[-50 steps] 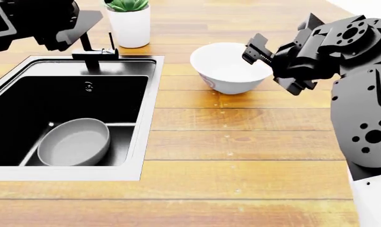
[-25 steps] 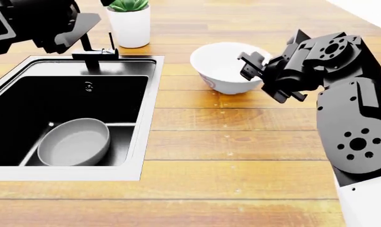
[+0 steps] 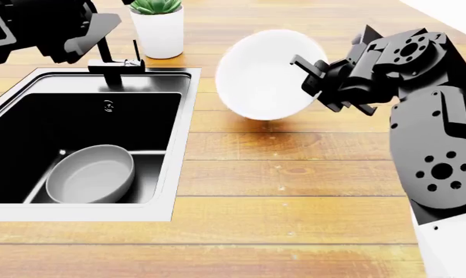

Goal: Stack the bowls in the sink.

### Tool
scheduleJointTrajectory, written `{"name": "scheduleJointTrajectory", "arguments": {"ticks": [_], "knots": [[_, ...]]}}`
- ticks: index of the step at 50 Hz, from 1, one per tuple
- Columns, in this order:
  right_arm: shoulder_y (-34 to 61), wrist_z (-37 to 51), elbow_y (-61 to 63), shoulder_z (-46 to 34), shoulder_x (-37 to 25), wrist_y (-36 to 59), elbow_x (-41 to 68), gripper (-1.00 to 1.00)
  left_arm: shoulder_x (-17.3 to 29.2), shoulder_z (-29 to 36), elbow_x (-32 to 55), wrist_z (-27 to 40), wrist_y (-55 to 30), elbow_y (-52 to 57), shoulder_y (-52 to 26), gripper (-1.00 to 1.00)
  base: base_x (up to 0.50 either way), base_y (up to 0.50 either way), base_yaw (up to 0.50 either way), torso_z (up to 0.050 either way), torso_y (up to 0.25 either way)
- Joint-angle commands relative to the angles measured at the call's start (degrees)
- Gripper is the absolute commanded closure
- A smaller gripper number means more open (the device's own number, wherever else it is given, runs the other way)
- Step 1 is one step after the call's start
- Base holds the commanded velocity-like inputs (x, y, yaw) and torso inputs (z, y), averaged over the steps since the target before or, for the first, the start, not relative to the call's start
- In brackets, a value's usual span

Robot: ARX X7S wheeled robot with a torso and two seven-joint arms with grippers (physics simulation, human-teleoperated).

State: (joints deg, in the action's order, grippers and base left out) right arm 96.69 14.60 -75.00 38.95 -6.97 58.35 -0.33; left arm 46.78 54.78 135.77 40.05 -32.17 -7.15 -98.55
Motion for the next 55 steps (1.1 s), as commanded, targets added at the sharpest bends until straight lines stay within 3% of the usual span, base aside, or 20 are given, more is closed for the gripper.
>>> {"name": "scheduleJointTrajectory", "arguments": {"ticks": [1, 15, 33, 44, 55], "knots": [[4.1, -2.7, 0.0, 0.0, 0.2, 0.6, 0.5, 1.0, -0.1, -0.2, -0.1, -0.2, 0.2, 0.0, 0.1, -1.0, 0.0, 0.0, 0.0, 0.0, 0.0], [9.4, -9.1, 0.0, -3.2, -0.2, 2.7, 0.0, 1.0, -2.1, -0.4, 1.2, -1.6, 1.7, -1.0, 2.7, -1.0, 0.0, 0.0, 0.0, 0.0, 0.0], [10.9, -19.6, 0.7, -10.0, 0.4, 6.8, -0.6, 1.0, -7.1, 2.2, 0.2, -9.9, -2.1, -12.5, 5.4, -1.0, 0.0, 0.0, 0.0, 0.0, 0.0], [2.7, -23.2, 30.7, -12.5, 5.6, 27.8, 1.1, 1.0, -10.1, 3.7, -3.1, -15.4, -2.9, -19.9, 5.7, -1.0, 0.0, 0.0, 0.0, 0.0, 0.0], [1.2, -20.5, 35.4, -14.3, 5.3, 31.6, 7.3, 1.0, -11.8, 5.0, -6.2, -18.7, -3.5, -23.5, 5.5, -1.0, 0.0, 0.0, 0.0, 0.0, 0.0]]}}
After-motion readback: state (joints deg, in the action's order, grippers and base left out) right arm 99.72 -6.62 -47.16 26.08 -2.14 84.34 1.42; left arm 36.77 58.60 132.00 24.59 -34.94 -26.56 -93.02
